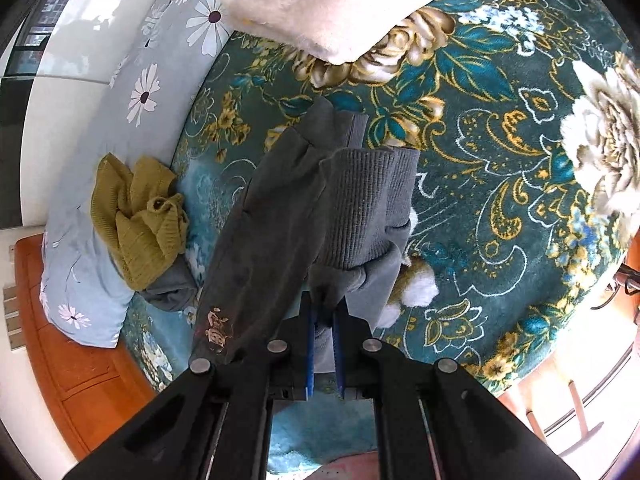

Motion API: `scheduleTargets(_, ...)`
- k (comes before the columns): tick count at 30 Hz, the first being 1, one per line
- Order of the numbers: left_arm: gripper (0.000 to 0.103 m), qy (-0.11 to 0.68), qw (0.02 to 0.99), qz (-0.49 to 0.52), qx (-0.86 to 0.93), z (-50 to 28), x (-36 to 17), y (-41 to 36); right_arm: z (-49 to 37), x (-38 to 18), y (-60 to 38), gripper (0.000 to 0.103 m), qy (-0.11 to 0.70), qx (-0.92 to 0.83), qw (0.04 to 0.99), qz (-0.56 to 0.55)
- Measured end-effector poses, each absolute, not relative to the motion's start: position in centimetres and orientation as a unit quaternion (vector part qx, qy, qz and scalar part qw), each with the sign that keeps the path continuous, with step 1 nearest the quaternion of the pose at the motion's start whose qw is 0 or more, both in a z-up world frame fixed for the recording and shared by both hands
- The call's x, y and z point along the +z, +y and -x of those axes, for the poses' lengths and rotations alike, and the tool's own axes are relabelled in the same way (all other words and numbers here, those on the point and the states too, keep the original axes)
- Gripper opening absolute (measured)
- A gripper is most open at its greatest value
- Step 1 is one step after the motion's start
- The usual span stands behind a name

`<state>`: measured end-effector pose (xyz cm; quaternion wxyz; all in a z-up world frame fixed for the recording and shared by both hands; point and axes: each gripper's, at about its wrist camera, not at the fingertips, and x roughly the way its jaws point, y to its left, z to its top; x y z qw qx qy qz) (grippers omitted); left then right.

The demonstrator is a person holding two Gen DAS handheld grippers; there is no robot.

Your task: Fold clothes

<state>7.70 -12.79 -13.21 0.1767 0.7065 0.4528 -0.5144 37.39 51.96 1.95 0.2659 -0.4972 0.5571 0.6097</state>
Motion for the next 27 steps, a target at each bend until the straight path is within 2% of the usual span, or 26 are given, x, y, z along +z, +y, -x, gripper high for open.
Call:
scheduleTargets(2, 0.055, 0.449, 0.184, -0.711, -0.508, -7.6, -13.6, -12.8, -37.4, 2.1, 51.8, 0.008, 0.557, 0.607, 0.273, 0.497)
scheduleTargets(4, 0.048, 0.445, 0.192, -0.716, -0.502, -7.5, -14.0, -12.8, -37.5, 2.0, 51.8, 0.008, 0.557, 0.604, 0.279, 0.497)
scheduleTargets(6, 0.031, 0.442, 0.199, -0.72, -0.496, -7.4, -14.4, -12.8, -37.6, 1.8, 51.8, 0.008, 0.56, 0.598, 0.286, 0.497)
scheduleTargets(7, 0.029, 0.44, 0.203, -0.723, -0.493, -7.3, -14.6, -12.8, -37.6, 1.7, 51.9, 0.008, 0.561, 0.595, 0.289, 0.497)
scheduleTargets(9, 0.016, 0.438, 0.204, -0.724, -0.491, -7.6, -14.5, -13.0, -37.4, 1.6, 52.0, 0.008, 0.562, 0.593, 0.291, 0.498)
scheduleTargets(11, 0.011, 0.436, 0.2, -0.725, -0.494, -8.0, -13.9, -13.1, -37.1, 1.7, 52.2, 0.008, 0.563, 0.594, 0.288, 0.498)
scheduleTargets(15, 0.007, 0.453, 0.169, -0.722, -0.495, -9.5, -10.6, -14.0, -36.4, 2.8, 52.7, 0.008, 0.562, 0.602, 0.267, 0.5)
scheduleTargets(18, 0.007, 0.505, 0.147, -0.695, -0.49, -10.1, -7.1, -15.5, -36.8, 4.7, 53.7, 0.008, 0.579, 0.607, 0.257, 0.48)
scheduleTargets(22, 0.007, 0.522, 0.134, -0.671, -0.509, -7.4, -4.3, -15.7, -34.8, 6.5, 56.4, 0.007, 0.583, 0.611, 0.258, 0.47)
scheduleTargets(27, 0.007, 0.535, 0.171, -0.686, -0.462, -3.2, -7.8, -14.4, -28.4, 1.8, 58.3, 0.008, 0.575, 0.561, 0.271, 0.53)
